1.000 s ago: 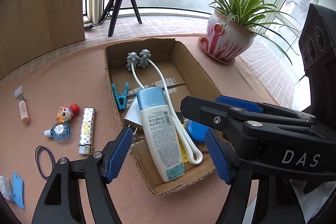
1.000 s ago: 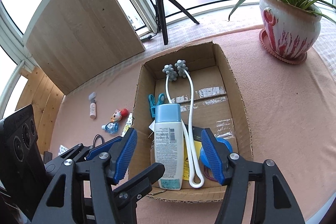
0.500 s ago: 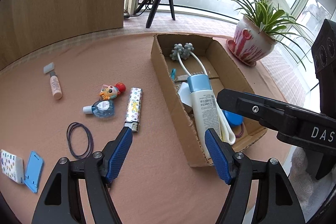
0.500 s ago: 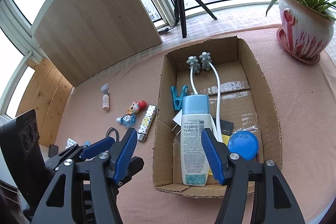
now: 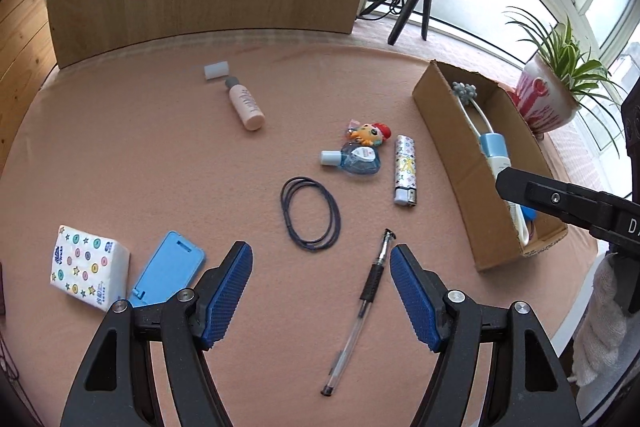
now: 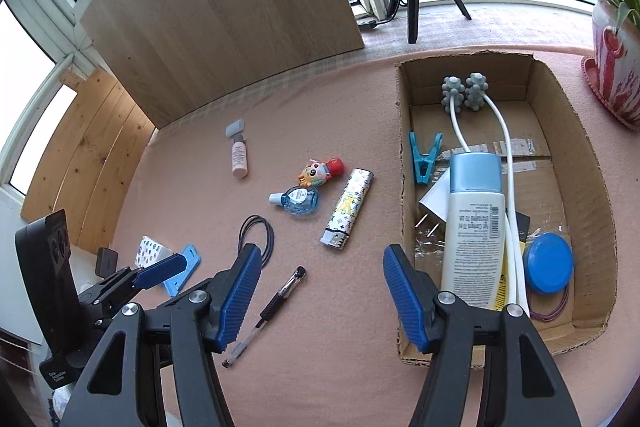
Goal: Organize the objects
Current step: 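Move the left tool to the blue phone stand while the right tool approaches the black elastic band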
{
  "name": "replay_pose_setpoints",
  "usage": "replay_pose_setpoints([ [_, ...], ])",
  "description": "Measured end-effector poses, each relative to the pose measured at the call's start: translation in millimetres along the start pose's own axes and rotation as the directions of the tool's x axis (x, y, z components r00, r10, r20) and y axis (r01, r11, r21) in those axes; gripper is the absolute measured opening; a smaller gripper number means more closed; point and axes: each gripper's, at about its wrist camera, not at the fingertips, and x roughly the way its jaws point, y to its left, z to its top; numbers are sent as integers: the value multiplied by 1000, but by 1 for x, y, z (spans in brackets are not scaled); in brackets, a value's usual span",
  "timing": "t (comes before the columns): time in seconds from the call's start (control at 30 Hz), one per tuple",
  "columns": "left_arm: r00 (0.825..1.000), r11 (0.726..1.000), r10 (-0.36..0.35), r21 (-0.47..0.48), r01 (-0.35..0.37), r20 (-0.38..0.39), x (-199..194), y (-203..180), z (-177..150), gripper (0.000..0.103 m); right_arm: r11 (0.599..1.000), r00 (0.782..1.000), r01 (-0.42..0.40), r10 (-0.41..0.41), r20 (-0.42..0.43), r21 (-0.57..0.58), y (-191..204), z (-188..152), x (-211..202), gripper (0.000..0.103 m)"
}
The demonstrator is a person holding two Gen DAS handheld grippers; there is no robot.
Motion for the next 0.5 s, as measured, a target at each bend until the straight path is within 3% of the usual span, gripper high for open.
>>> replay_pose_setpoints([
  [0.27,997,998,61,22,-60,-45,9,54,-6,74,999,996,-21,19,-86,-24,35,6,42,60],
  [0.5,993,995,81,69,-75,-91,21,77,-6,74,998,981,40,-46,-188,-39,52,13,85,60],
])
